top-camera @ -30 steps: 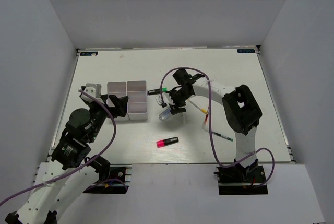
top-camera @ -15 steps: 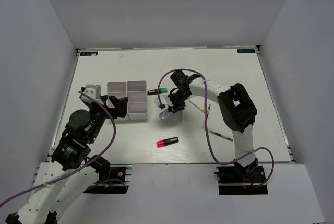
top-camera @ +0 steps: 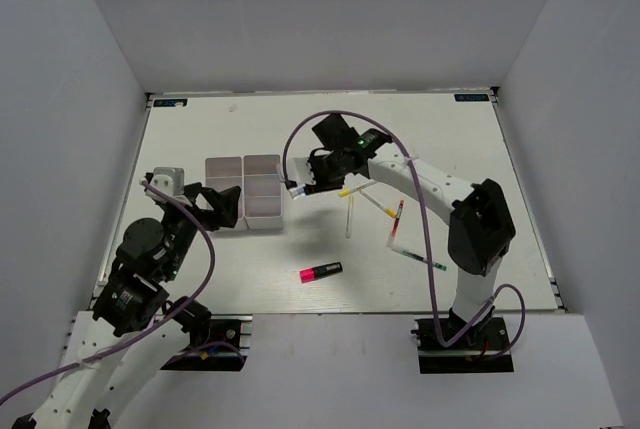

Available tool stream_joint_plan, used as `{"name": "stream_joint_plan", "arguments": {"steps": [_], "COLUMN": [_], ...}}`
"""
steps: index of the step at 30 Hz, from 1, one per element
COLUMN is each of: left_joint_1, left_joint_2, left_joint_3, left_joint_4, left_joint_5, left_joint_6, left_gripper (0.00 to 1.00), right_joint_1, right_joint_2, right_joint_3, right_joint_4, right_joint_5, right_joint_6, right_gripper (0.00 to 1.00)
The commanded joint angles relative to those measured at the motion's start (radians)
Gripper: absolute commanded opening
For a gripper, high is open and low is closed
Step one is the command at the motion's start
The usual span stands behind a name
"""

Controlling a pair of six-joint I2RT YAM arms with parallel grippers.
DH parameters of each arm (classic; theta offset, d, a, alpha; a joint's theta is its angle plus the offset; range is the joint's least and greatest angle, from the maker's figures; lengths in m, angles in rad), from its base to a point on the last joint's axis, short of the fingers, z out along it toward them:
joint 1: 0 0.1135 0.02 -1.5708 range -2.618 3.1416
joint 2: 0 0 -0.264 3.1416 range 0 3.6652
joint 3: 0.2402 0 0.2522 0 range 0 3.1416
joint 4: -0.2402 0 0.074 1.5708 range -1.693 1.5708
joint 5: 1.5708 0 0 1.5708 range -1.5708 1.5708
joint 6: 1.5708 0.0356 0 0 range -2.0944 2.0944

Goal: Sort the stationery into containers
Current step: Grab a piece of stationery with the right arm, then place the stationery into the container

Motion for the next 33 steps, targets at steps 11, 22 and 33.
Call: {"name": "stream_joint_plan", "arguments": {"steps": [11,22,33], "left_joint_1": [0.004,0.004,0.004], "left_joint_2": [-0.124,-0.308,-0.396], "left_joint_3": [-0.015,-0.045,-0.074], "left_joint_4": [-0.009,-0.009,0.012], "left_joint_5": [-0.056,-0.119,-0.132], "left_joint_6": [0.001,-0.008,-0.008], "left_gripper": [1.0,1.0,1.0], "right_joint_1": [0.139,0.254,0.346], "right_joint_2": [-0.028,0.044,0.122], "right_joint_3": [0.067,0.144,0.205], "right_joint_4": [0.211,0.303,0.308], "right_joint_5": [0.316,0.501,0.643], "right_joint_6": [0.18,0.201,0.143], "right_gripper": [0.0,0.0,0.0]}}
